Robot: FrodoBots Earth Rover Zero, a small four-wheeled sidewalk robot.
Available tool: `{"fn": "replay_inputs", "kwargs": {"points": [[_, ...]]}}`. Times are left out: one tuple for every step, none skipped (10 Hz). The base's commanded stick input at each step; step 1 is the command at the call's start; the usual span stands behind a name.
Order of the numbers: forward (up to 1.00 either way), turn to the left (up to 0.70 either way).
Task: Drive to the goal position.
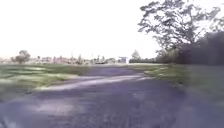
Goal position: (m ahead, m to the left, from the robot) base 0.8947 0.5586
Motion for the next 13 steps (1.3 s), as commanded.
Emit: {"fn": "replay_inputs", "kwargs": {"points": [[0.85,-0.22],[0.85,-0.19],[0.85,-0.16],[0.85,-0.13],[0.85,-0.09],[0.85,-0.06],[0.85,-0.03],[0.85,0.0],[0.85,0.0],[0.85,0.0],[0.85,0.0],[0.85,0.0],[0.85,0.0]]}}
